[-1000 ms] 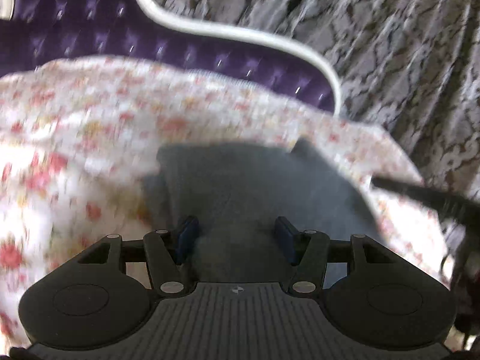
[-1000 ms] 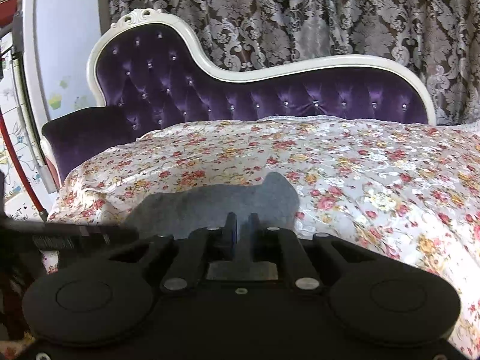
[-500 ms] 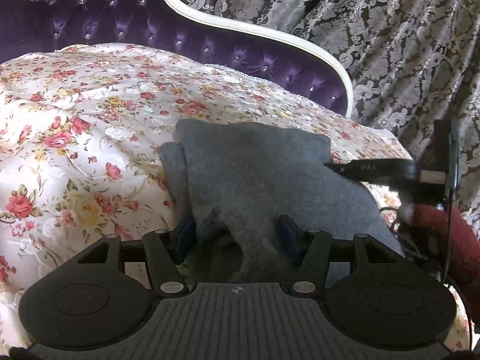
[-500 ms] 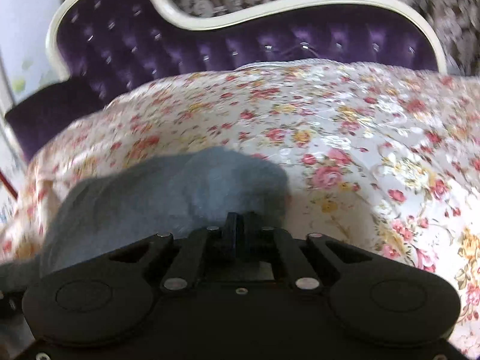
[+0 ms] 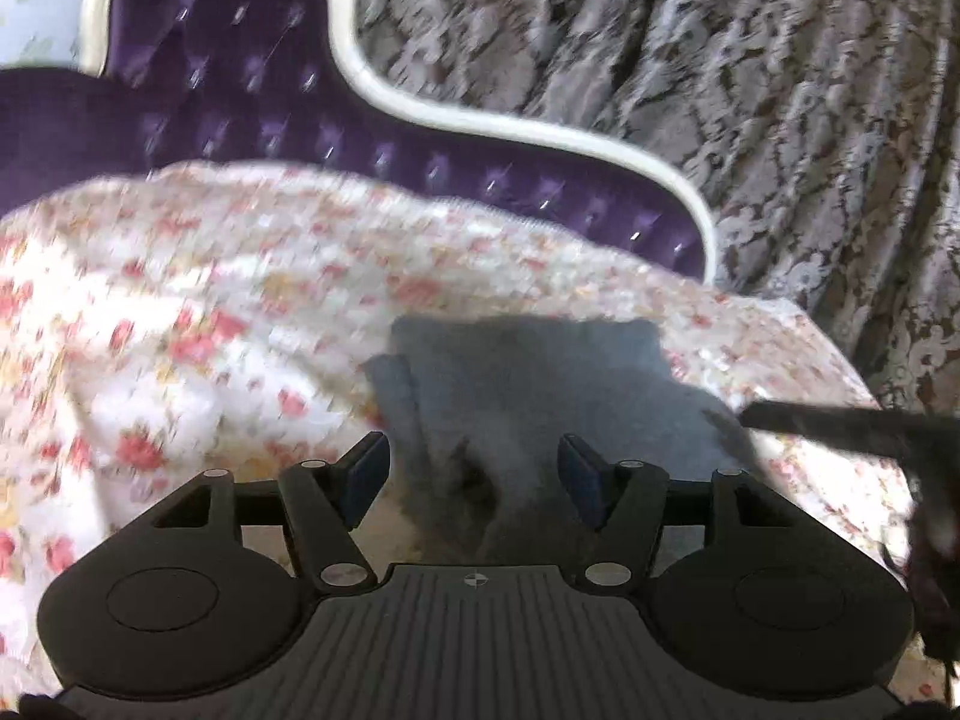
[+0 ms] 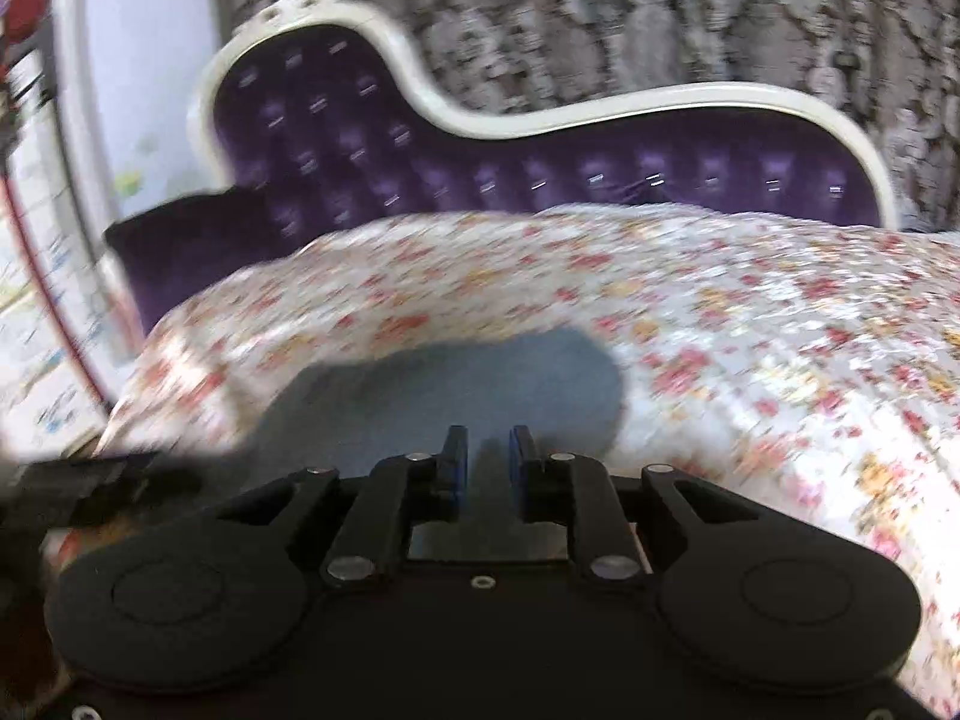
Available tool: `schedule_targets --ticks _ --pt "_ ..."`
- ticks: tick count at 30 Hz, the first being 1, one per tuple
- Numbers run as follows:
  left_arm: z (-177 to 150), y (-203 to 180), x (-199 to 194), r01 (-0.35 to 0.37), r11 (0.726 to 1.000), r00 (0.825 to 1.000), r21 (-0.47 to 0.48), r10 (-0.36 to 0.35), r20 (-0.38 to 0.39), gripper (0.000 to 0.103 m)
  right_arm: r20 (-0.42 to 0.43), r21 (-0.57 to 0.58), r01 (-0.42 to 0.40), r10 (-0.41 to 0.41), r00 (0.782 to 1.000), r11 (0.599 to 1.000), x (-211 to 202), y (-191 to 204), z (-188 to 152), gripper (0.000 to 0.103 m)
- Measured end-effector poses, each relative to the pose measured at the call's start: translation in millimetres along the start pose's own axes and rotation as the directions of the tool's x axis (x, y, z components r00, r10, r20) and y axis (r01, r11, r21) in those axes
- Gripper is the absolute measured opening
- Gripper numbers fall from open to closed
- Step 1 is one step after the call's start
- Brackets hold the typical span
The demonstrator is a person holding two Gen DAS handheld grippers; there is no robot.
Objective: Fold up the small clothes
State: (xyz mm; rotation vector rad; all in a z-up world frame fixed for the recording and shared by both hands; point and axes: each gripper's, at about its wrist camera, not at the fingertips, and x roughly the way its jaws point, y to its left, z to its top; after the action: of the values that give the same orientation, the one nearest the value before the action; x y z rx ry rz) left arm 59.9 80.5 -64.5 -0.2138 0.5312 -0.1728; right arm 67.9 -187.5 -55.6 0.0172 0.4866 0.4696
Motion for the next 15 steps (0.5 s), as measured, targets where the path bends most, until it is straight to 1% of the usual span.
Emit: schedule_targets --ticks 2,3,5,7,9,11,12,13,14,15 --pt "-3 6 5 -0.027 0.999 0.998 -0.036 0.025 -0.056 0.060 -0.057 -0.043 0.002 -0.005 0.998 0.999 -2 10 -12 0.031" --pt "-5 10 7 -0.029 0.998 0.996 -0.056 0.024 -0.082 0.062 -0.081 -0.063 0.012 -0.017 0.997 0.998 -3 15 -20 0.032" --pt "-11 14 5 -0.025 0.996 0.994 -0.081 0.016 -0.109 0.064 -0.094 -0.079 0.024 -0.031 0.995 0.997 -9 21 -31 0.037" --pt "-14 13 -2 -0.031 0.998 0.993 -0.061 0.024 -0.112 0.064 -0.094 -0.076 0.033 -0.040 0.995 0.997 -18 24 -34 0.038" --pt "-14 11 -10 -0.026 0.999 0.994 -0.046 0.021 -0.109 0.064 -0.089 -0.069 0.035 -0.041 0.995 0.997 -28 27 -35 0.044" --pt "-13 8 -18 -0.027 0.999 0.995 -0.038 0.024 -0.098 0.068 -0.076 -0.052 0.035 -0.038 0.996 0.998 -35 27 -36 0.060" --pt "-12 6 -23 -0.030 0.999 0.996 -0.028 0.027 -0.087 0.074 -0.067 -0.044 0.038 -0.041 0.997 0.998 -37 29 -36 0.064" --pt "-11 3 -28 -0.034 0.999 0.997 -0.013 0.033 -0.073 0.084 -0.056 -0.036 0.043 -0.045 0.997 0.998 -40 30 -35 0.072" --pt "-10 -1 -31 -0.041 0.999 0.997 0.001 0.041 -0.064 0.091 -0.039 -0.025 0.049 -0.050 0.998 0.998 -44 31 -34 0.079" --pt "-8 -5 -34 -0.052 0.998 0.997 0.020 0.053 -0.054 0.103 -0.022 -0.014 0.055 -0.056 0.998 0.998 -48 31 -34 0.083"
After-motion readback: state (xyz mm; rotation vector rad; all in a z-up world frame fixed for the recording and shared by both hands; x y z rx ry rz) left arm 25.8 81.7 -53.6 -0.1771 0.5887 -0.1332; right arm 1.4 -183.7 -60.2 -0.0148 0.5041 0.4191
